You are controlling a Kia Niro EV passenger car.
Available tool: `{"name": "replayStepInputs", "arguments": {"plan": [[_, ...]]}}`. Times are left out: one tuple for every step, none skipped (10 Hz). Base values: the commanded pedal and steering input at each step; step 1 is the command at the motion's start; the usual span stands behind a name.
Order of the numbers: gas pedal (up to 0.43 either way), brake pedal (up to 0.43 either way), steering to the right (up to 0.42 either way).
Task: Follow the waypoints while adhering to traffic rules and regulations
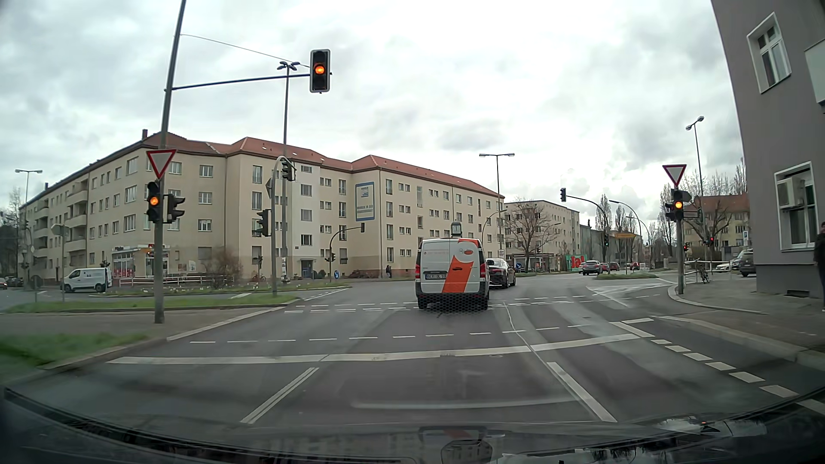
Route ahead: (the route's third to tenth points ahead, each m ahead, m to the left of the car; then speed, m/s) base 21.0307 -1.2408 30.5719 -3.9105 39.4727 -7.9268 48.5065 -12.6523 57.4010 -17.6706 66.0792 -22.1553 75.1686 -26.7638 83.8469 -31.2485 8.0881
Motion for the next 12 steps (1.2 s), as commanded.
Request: {"name": "replayStepInputs", "arguments": {"plan": [[0.197, 0.012, 0.02], [0.209, 0.012, 0.021], [0.22, 0.012, 0.024], [0.209, 0.012, 0.024], [0.177, 0.012, 0.024], [0.079, 0.012, 0.024], [0.059, 0.012, 0.024], [0.047, 0.012, 0.024], [0.047, 0.012, 0.026], [0.047, 0.012, 0.028], [0.047, 0.012, 0.028], [0.047, 0.012, 0.028]]}}
